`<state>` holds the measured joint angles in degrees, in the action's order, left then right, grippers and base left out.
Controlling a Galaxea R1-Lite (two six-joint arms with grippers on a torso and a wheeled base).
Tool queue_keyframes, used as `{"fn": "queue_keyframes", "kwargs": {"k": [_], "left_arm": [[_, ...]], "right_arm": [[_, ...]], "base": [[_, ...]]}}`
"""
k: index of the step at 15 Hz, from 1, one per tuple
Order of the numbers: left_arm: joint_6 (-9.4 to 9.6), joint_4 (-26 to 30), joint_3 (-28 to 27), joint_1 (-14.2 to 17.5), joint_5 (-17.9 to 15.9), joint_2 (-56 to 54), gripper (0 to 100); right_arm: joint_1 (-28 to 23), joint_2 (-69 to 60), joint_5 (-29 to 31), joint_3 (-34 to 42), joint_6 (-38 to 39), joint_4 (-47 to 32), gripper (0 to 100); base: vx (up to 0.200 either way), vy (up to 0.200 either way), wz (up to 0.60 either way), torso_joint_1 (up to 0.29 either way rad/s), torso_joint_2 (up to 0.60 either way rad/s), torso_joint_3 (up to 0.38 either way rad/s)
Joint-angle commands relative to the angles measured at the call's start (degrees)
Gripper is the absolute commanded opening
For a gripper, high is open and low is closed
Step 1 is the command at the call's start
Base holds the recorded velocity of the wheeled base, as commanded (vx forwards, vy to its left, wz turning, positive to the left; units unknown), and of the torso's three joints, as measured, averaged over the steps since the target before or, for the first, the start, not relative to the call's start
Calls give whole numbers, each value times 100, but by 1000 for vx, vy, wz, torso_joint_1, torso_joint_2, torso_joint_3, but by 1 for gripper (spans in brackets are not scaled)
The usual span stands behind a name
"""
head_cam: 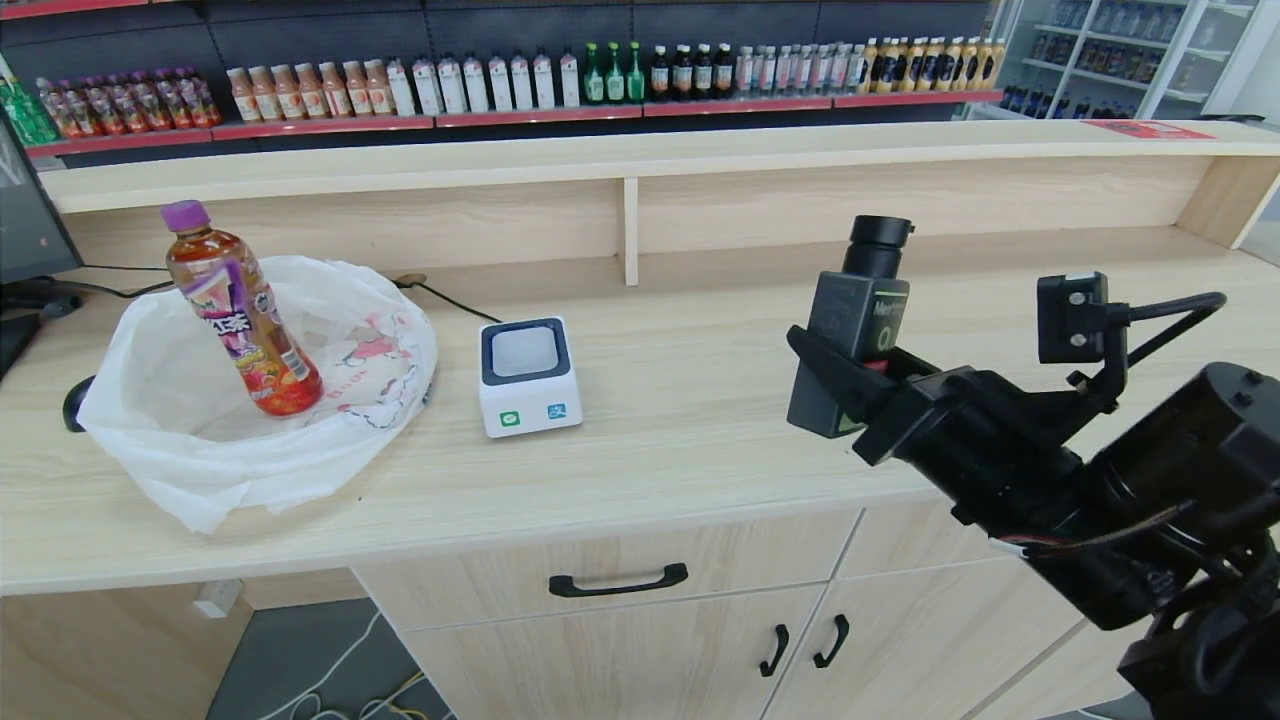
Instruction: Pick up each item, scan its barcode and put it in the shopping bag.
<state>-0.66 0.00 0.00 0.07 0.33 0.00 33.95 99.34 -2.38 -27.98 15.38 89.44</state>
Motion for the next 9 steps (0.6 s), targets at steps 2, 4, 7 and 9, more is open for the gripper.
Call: {"fn": "queue_keyframes", "kwargs": {"k": [2,4,7,9], "left_arm": [[-4,0,0,1,2,0,100],[-4,0,0,1,2,0,100],[-4,0,0,1,2,0,100],[-4,0,0,1,2,0,100]], "right_arm": [[15,-99,-246,266,422,56,0],[147,-266,-254,328,1125,56,0],[156,-310,-263,319,1907,56,0],[164,-319,-263,319,2065,56,0]], "base": [[0,0,0,0,0,0],[0,0,0,0,0,0],[0,0,0,0,0,0],[0,0,0,0,0,0]]}}
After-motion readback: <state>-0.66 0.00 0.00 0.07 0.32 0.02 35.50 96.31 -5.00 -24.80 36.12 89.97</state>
